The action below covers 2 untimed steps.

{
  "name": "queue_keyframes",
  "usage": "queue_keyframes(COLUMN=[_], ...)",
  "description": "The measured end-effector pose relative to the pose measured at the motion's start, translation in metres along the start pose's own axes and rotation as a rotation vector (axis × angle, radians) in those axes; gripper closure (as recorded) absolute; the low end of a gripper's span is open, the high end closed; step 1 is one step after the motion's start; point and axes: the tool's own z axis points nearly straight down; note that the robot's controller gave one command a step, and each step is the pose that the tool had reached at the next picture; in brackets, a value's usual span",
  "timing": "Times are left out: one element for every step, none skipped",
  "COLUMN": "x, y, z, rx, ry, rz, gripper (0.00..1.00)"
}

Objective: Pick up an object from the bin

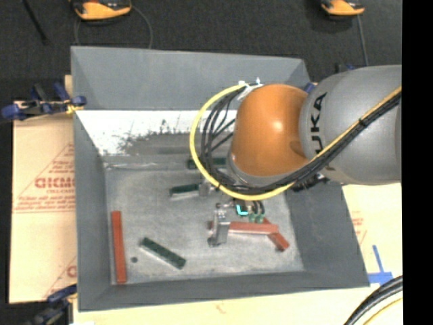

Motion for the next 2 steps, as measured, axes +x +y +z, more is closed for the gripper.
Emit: queue_keyframes(x=[0.0044,0.0022], y=[-0.1022,-0.0981], z=[0.1179,0.1133], rx=[0.004,0.001], ry=[-0.001,-0.009], rz=[0.022,0.020], gripper=[0.00,1.00])
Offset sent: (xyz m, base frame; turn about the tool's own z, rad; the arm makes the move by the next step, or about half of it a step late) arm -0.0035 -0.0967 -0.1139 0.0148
